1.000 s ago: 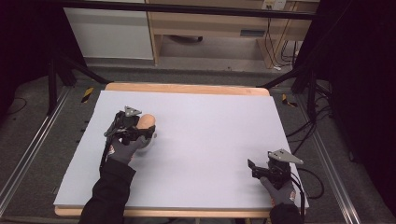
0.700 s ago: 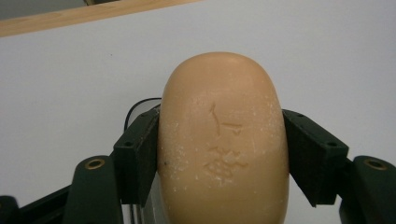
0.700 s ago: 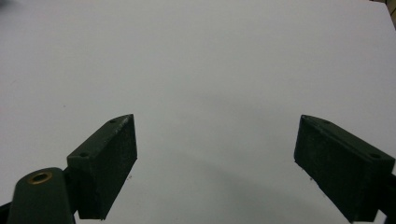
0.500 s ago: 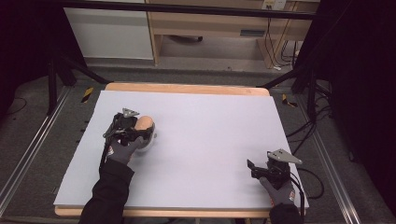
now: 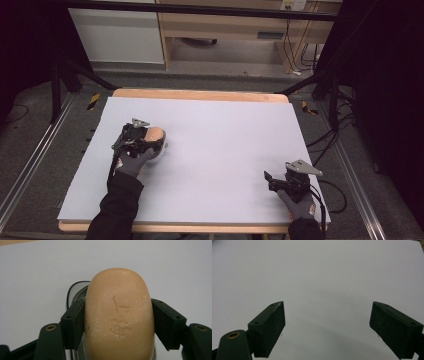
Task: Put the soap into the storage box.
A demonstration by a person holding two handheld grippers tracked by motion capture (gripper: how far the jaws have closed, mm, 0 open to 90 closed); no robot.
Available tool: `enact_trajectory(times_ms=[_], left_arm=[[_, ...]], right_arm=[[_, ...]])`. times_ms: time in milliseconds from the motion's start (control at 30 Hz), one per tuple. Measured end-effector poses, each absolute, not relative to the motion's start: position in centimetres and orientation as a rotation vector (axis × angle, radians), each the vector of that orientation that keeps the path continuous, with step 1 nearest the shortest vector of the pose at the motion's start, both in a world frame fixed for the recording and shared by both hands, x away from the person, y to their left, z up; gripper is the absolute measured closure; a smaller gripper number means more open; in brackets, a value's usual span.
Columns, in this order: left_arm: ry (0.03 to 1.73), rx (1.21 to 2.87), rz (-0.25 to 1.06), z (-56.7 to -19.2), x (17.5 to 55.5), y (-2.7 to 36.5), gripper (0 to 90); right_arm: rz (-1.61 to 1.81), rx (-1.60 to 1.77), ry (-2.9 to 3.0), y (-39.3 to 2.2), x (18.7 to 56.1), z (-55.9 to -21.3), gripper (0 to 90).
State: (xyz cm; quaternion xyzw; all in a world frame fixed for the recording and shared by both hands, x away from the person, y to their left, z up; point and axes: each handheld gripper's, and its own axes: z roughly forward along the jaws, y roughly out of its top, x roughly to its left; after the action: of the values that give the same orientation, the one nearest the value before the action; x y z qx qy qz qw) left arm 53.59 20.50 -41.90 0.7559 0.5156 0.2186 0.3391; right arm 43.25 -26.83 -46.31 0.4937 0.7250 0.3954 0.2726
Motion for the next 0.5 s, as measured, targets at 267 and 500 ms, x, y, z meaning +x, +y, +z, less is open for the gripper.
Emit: enact_trajectory(times_ms=[267,500], left_arm=[[1.358,1.972,0.567,-42.36,53.61,20.6,32.1],[1.364,1.98,0.572,-42.68,53.59,20.65,32.1]], right_arm=[[1.061,1.325,1.952,-26.83,43.27,-46.34,13.2],[1.063,1.332,1.952,-26.8,43.23,-46.3,13.2]])
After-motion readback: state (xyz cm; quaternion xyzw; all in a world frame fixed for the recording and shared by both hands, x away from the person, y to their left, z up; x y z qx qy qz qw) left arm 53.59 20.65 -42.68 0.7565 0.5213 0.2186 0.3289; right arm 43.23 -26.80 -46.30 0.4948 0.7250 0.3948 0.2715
